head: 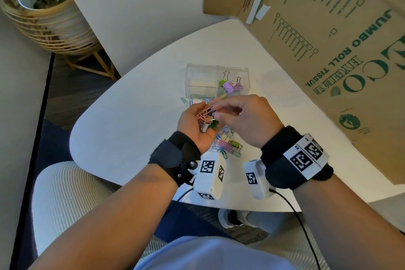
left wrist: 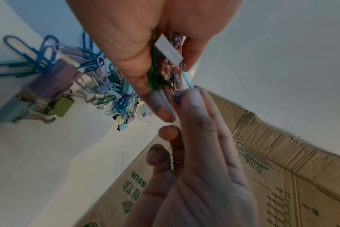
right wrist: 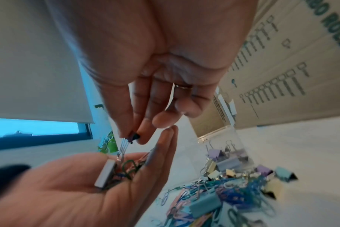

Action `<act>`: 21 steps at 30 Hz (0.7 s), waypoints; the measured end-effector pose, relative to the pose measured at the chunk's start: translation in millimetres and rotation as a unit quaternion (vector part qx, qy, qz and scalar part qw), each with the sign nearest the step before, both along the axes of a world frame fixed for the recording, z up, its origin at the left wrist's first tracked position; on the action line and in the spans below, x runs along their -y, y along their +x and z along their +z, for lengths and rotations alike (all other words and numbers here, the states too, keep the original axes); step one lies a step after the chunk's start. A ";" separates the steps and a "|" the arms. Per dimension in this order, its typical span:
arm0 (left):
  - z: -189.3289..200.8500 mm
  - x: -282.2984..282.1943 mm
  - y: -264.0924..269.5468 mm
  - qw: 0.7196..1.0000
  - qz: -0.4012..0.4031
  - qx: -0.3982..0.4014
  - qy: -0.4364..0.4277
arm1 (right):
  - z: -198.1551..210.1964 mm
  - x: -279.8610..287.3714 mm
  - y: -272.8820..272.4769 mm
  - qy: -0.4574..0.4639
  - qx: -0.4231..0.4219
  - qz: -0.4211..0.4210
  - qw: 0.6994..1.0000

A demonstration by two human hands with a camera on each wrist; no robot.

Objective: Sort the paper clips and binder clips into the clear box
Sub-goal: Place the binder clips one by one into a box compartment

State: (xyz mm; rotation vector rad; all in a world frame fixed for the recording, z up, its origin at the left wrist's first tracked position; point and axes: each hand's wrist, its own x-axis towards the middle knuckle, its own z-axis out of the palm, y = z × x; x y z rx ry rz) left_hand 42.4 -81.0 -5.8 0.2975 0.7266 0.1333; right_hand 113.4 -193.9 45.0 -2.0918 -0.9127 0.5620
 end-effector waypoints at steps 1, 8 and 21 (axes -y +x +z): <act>-1.3 0.8 0.1 1.000 0.000 -0.004 -0.001 | -0.5 1.0 2.1 0.017 -0.036 -0.011 0.999; -1.5 -0.6 -0.9 0.999 0.016 0.024 -0.033 | 6.2 0.9 23.8 0.141 -0.111 -0.144 0.973; -3.5 -1.4 -5.3 1.000 0.009 0.012 -0.026 | -18.6 -21.4 71.9 0.042 -0.073 -0.243 0.966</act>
